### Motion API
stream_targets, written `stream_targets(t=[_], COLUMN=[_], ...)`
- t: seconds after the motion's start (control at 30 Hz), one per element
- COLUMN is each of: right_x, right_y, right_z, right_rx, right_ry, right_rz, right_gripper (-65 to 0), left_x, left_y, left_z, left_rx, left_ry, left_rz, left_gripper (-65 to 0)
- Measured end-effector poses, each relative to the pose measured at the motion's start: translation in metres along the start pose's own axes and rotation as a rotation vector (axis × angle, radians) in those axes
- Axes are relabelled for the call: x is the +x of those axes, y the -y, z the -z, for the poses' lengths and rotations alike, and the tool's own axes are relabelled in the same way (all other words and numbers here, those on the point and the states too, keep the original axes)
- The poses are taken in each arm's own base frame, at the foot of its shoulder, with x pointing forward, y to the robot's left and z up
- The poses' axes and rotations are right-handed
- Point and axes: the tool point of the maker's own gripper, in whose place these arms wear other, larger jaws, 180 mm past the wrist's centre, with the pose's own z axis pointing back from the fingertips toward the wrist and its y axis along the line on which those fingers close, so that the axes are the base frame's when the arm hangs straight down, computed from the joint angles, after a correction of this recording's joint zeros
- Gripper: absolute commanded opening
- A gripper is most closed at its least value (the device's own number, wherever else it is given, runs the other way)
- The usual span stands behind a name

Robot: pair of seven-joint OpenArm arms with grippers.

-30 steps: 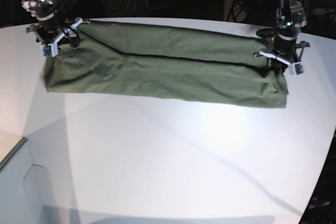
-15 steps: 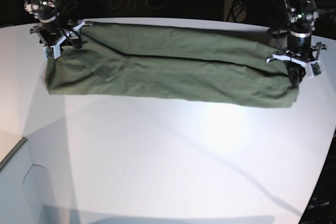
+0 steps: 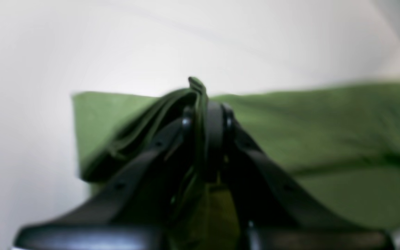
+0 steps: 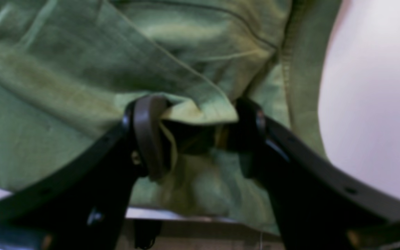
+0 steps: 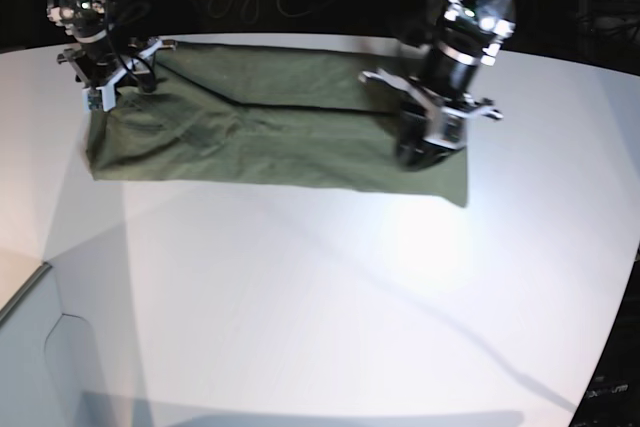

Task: Layout the t-shirt on the table in an organized manner, then fold the t-shirt properly
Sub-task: 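Fold the strip end held by the left gripper toward the right gripper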

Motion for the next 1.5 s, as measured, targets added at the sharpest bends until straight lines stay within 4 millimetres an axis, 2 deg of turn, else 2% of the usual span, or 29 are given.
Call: stream_targets(t=[0.13, 0.4, 0.53, 0.67, 0.83, 1.13, 1.2, 1.3, 1.37, 1.43, 1.5], right_x=[0.000, 0.001, 0.001, 0.001, 0.001, 0.007, 0.009, 0.008, 0.009, 0.009, 0.008], right_y=[0.000, 0.000, 0.000, 0.000, 0.000, 0.001, 0.001, 0.001, 0.001, 0.001, 0.001], right_z=[0.000, 0.000, 0.000, 0.000, 0.000, 0.003, 0.004, 0.004, 0.004, 0.004, 0.004], right_rx=[0.000, 0.000, 0.000, 0.000, 0.000, -0.002, -0.002, -0.002, -0.002, -0.003, -0.002], right_ry=[0.000, 0.001, 0.002, 0.002, 0.002, 0.008, 0.011, 0.010, 0.010, 0.011, 0.009], right_rz=[0.001, 0.000, 0.000, 0.000, -0.001, -0.005, -0.005, -0.005, -0.005, -0.005, -0.005], right_gripper=[-33.6, -33.6, -33.6, -33.6, -33.6, -33.6, -33.6, -33.6, -33.6, -33.6, -33.6], left_x=[-0.010, -0.044, -0.044, -0.033, -0.019, -0.043, -0.042, -0.045, -0.038, -0.022, 0.002], left_y=[0.062, 0.116, 0.124, 0.128, 0.151, 0.154, 0.154, 0.157, 0.158, 0.157, 0.155], left_z=[0.006, 0.003, 0.010, 0.019, 0.027, 0.033, 0.034, 0.035, 0.034, 0.032, 0.029], left_rx=[-0.125, -0.248, -0.278, -0.294, -0.344, -0.354, -0.353, -0.346, -0.346, -0.339, -0.322], left_ry=[-0.026, -0.104, -0.103, -0.071, -0.030, -0.095, -0.095, -0.135, -0.124, -0.087, -0.023], left_rz=[0.073, 0.193, 0.210, 0.227, 0.233, 0.235, 0.235, 0.224, 0.224, 0.217, 0.199], left_gripper=[-64.9, -64.9, -64.9, -64.9, -64.9, -63.9, -56.9, -37.3, -28.9, -29.2, -32.2])
